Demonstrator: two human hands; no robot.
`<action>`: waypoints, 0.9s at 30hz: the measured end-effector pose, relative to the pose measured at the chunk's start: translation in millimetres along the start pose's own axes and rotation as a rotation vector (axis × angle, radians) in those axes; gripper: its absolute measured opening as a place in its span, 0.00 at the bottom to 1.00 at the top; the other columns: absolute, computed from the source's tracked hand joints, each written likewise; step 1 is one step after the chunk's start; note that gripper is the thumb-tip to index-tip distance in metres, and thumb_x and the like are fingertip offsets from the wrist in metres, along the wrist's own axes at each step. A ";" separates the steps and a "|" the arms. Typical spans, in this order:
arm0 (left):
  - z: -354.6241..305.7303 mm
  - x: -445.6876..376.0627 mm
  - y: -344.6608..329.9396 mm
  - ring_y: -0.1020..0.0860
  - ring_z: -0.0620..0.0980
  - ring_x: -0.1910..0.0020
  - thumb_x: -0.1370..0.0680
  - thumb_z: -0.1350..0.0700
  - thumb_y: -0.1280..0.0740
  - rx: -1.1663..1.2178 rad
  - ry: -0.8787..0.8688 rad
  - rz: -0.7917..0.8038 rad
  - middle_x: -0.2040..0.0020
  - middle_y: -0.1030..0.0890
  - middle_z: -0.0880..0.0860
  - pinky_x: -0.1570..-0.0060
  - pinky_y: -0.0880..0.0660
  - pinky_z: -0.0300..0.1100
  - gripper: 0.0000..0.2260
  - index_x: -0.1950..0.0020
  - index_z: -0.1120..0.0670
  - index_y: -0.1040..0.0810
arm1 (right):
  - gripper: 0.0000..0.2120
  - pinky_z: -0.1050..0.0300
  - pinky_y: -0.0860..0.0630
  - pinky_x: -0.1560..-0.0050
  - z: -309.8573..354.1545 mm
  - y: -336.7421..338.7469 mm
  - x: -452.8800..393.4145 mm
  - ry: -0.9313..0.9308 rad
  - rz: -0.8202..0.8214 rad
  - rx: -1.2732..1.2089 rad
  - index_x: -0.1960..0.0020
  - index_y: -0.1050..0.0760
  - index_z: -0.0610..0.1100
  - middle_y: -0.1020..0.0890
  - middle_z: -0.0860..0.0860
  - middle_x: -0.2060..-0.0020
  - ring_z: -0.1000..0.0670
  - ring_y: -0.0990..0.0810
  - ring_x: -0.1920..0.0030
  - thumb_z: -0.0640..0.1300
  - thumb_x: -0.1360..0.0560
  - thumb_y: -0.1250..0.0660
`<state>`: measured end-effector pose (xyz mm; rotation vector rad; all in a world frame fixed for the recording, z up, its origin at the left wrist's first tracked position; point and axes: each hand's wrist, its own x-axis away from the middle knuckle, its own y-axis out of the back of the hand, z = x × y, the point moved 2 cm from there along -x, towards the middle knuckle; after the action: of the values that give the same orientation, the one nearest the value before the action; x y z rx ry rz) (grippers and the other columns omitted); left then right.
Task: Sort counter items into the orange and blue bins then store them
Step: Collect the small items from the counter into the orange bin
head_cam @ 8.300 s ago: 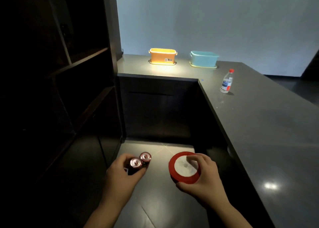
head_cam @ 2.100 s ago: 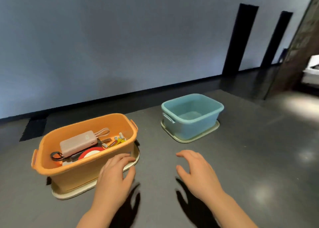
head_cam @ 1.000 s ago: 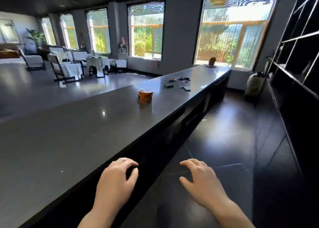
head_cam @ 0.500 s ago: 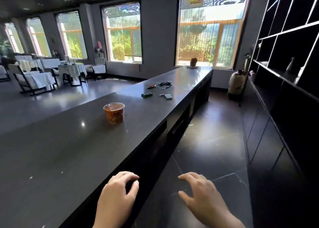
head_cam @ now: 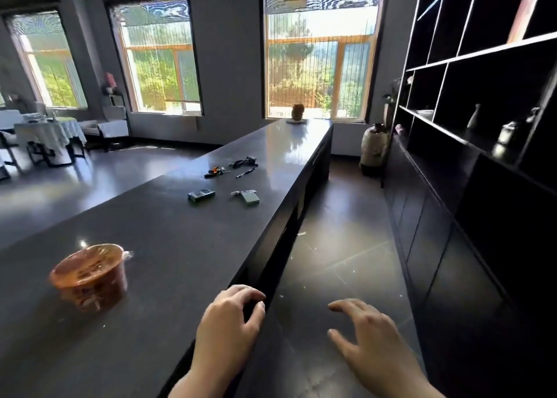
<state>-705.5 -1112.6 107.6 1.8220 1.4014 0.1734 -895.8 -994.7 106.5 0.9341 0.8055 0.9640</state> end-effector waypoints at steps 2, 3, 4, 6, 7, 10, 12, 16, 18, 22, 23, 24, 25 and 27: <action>-8.1 -37.6 -31.6 0.26 0.34 0.49 0.25 0.50 0.33 -0.011 -0.031 0.010 0.51 0.22 0.35 0.47 0.30 0.33 0.04 0.52 0.43 0.19 | 0.18 0.64 0.36 0.36 -27.1 5.3 -39.8 -0.014 -0.019 0.005 0.35 0.32 0.61 0.28 0.65 0.38 0.61 0.29 0.38 0.57 0.25 0.38; -10.6 -55.5 -46.6 0.26 0.35 0.49 0.25 0.50 0.33 -0.016 -0.037 0.003 0.51 0.22 0.35 0.47 0.30 0.33 0.05 0.52 0.44 0.19 | 0.18 0.63 0.35 0.37 -40.7 7.3 -59.4 -0.018 -0.021 -0.002 0.35 0.31 0.61 0.27 0.64 0.39 0.59 0.28 0.39 0.57 0.25 0.37; -13.1 -71.5 -60.7 0.26 0.35 0.49 0.25 0.51 0.33 -0.021 -0.034 -0.007 0.51 0.22 0.36 0.48 0.30 0.33 0.05 0.52 0.45 0.19 | 0.18 0.62 0.33 0.37 -53.3 9.0 -78.2 -0.023 -0.018 -0.006 0.35 0.31 0.60 0.26 0.63 0.39 0.58 0.27 0.39 0.56 0.25 0.37; -17.6 -102.0 -85.5 0.25 0.36 0.50 0.25 0.51 0.33 -0.019 -0.002 -0.032 0.51 0.21 0.37 0.48 0.30 0.34 0.05 0.52 0.45 0.19 | 0.18 0.61 0.32 0.39 -76.6 13.0 -115.5 -0.007 -0.007 0.015 0.35 0.31 0.60 0.25 0.62 0.39 0.56 0.25 0.40 0.56 0.25 0.37; -19.8 -118.0 -96.8 0.25 0.37 0.50 0.25 0.51 0.33 -0.023 0.009 -0.041 0.52 0.21 0.37 0.49 0.30 0.34 0.05 0.52 0.45 0.19 | 0.18 0.62 0.32 0.39 -87.5 15.5 -133.8 0.013 0.004 0.033 0.35 0.31 0.60 0.26 0.62 0.38 0.56 0.25 0.40 0.56 0.25 0.37; -29.6 -165.0 -126.0 0.25 0.37 0.50 0.25 0.51 0.33 -0.038 0.028 -0.064 0.51 0.21 0.38 0.49 0.31 0.33 0.05 0.52 0.45 0.18 | 0.18 0.61 0.33 0.40 -117.7 24.5 -187.0 0.070 0.039 0.050 0.35 0.31 0.60 0.26 0.63 0.38 0.56 0.25 0.40 0.57 0.25 0.38; -34.5 -194.4 -142.2 0.26 0.37 0.49 0.25 0.51 0.33 -0.039 0.045 -0.088 0.51 0.21 0.38 0.47 0.30 0.35 0.05 0.51 0.45 0.18 | 0.18 0.60 0.33 0.40 -134.2 29.1 -224.1 0.095 0.042 0.063 0.35 0.31 0.60 0.26 0.63 0.39 0.56 0.25 0.40 0.57 0.24 0.39; -22.7 -234.2 -167.1 0.26 0.37 0.49 0.25 0.51 0.33 -0.071 0.105 -0.087 0.51 0.22 0.36 0.44 0.30 0.38 0.05 0.52 0.44 0.19 | 0.18 0.62 0.33 0.41 -144.7 20.4 -290.7 0.171 0.084 0.030 0.36 0.30 0.60 0.26 0.64 0.39 0.59 0.25 0.41 0.57 0.25 0.38; -8.5 -253.5 -175.0 0.26 0.37 0.49 0.25 0.51 0.33 -0.084 0.157 -0.100 0.52 0.22 0.36 0.44 0.30 0.38 0.04 0.52 0.44 0.19 | 0.17 0.63 0.33 0.42 -142.6 10.0 -321.7 0.221 0.119 -0.002 0.36 0.30 0.60 0.26 0.65 0.40 0.60 0.26 0.42 0.56 0.25 0.38; 24.2 -319.0 -188.3 0.24 0.40 0.50 0.25 0.53 0.33 -0.089 0.211 -0.163 0.53 0.20 0.39 0.45 0.28 0.39 0.04 0.53 0.46 0.18 | 0.18 0.63 0.32 0.41 -141.0 -13.5 -395.5 0.289 0.168 -0.016 0.36 0.30 0.60 0.26 0.64 0.40 0.60 0.26 0.40 0.56 0.25 0.38; 29.1 -337.6 -191.1 0.23 0.40 0.50 0.25 0.54 0.32 -0.089 0.208 -0.172 0.53 0.20 0.39 0.46 0.28 0.40 0.04 0.53 0.46 0.18 | 0.18 0.63 0.32 0.41 -141.1 -17.3 -413.6 0.289 0.176 -0.017 0.35 0.30 0.59 0.26 0.64 0.40 0.59 0.26 0.40 0.56 0.25 0.38; 33.7 -357.2 -194.0 0.23 0.41 0.50 0.25 0.54 0.32 -0.091 0.203 -0.181 0.52 0.20 0.40 0.46 0.28 0.40 0.04 0.53 0.47 0.18 | 0.18 0.63 0.32 0.41 -142.3 -19.8 -432.1 0.291 0.179 -0.013 0.36 0.30 0.59 0.26 0.64 0.40 0.59 0.26 0.40 0.56 0.25 0.38; 37.6 -376.5 -197.3 0.23 0.41 0.50 0.25 0.54 0.32 -0.089 0.197 -0.190 0.52 0.20 0.40 0.46 0.28 0.40 0.04 0.53 0.47 0.18 | 0.18 0.63 0.32 0.40 -143.4 -21.3 -450.3 0.295 0.179 -0.008 0.35 0.30 0.59 0.26 0.64 0.39 0.59 0.26 0.40 0.56 0.25 0.38; 43.3 -414.3 -203.4 0.23 0.40 0.50 0.26 0.53 0.32 -0.078 0.179 -0.207 0.52 0.20 0.40 0.46 0.28 0.39 0.04 0.53 0.47 0.18 | 0.18 0.64 0.32 0.41 -144.3 -22.6 -486.6 0.302 0.178 -0.002 0.35 0.31 0.60 0.27 0.65 0.39 0.60 0.26 0.40 0.57 0.25 0.39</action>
<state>-988.2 -1479.5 89.9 1.6173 1.6744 0.2856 -1190.7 -1408.3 103.2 0.8801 0.9854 1.2817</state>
